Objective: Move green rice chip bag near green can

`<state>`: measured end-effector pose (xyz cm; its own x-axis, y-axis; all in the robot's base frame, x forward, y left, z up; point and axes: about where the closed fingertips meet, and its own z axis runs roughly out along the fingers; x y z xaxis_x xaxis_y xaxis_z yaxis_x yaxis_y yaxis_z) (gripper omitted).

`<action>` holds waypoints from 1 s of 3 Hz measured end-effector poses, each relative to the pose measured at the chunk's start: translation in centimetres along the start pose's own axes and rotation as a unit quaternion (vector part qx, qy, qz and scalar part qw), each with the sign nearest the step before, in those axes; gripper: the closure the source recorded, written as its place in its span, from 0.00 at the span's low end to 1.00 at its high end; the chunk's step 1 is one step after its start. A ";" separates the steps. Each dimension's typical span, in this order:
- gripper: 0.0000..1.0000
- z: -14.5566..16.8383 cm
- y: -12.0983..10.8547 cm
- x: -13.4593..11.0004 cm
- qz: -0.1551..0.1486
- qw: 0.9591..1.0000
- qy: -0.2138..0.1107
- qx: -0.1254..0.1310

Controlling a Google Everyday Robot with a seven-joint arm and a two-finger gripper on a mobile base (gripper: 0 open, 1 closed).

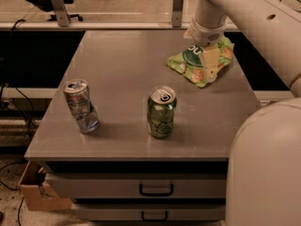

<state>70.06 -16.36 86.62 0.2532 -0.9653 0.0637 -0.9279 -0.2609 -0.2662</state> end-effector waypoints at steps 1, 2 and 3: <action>0.00 0.8 0.1 0.2 -0.009 1.000 0.002 -0.013; 0.18 1.3 -0.2 0.1 -0.018 1.000 0.001 -0.019; 0.41 1.5 -0.3 -0.1 -0.022 0.999 -0.005 -0.026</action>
Offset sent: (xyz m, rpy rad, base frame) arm 0.0056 -0.0005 -0.0092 -0.0327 0.0572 0.0481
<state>70.70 -16.20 85.25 0.2960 -0.9531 0.0635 -0.9289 -0.3027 -0.2133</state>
